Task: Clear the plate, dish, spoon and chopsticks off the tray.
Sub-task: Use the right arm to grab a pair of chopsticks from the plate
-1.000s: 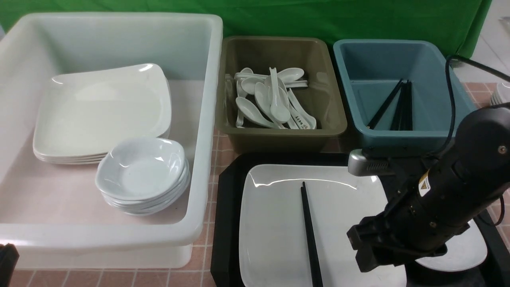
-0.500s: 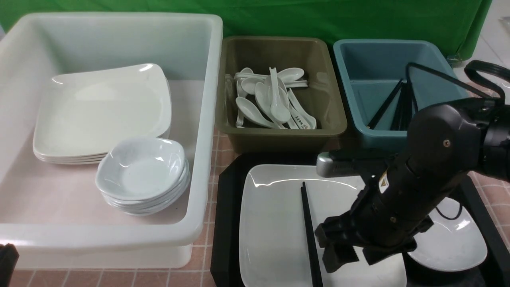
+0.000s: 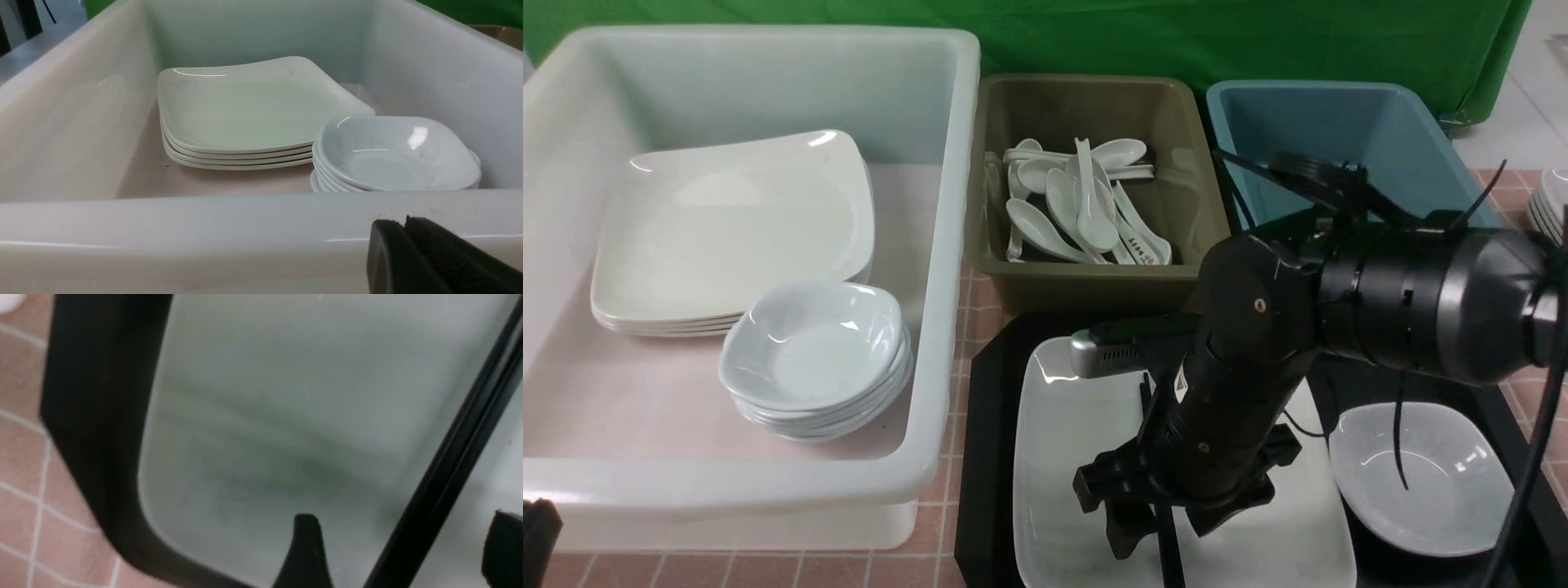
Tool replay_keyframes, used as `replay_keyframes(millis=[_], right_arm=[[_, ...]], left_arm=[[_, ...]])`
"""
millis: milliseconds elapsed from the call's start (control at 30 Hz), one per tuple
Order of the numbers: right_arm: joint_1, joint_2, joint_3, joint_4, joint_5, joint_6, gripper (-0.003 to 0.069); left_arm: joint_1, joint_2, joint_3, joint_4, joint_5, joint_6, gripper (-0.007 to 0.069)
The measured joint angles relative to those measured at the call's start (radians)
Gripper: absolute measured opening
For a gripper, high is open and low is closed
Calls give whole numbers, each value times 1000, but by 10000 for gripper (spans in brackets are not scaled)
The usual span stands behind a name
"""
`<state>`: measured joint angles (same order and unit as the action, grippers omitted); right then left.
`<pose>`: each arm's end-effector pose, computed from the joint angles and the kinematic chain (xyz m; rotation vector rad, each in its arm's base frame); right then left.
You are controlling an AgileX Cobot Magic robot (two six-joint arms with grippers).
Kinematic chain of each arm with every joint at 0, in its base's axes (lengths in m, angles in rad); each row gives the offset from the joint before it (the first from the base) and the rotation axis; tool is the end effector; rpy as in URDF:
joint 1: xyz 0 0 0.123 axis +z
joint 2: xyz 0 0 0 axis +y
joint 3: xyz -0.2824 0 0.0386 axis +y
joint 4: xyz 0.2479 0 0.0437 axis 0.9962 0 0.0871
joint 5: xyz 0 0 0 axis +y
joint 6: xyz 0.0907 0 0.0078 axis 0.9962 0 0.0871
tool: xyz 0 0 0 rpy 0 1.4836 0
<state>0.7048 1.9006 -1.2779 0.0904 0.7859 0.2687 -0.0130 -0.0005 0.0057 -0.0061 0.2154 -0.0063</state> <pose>0.2836 0.2489 0.1806 -0.5561 2.8901 0.2661 0.0559 -0.0008 0.1916 0.0016 1.7042 -0.0199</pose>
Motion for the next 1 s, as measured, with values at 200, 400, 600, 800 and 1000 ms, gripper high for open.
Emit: replay_keyframes(millis=[200,400,600,800,1000], right_arm=[[0,58,-1,-13,2,9,547],[0,64,-2,-16,3,9,391],[0,64,-12,-16,48,11,167],[0,55,-72,-16,158,8,169],[0,-50,-100,-41,240,-22,169]], left_arm=[[0,0,0,0,0,0,22],[0,0,0,0,0,0,22],[0,0,0,0,0,0,22],[0,0,0,0,0,0,22],[0,0,0,0,0,6,22]])
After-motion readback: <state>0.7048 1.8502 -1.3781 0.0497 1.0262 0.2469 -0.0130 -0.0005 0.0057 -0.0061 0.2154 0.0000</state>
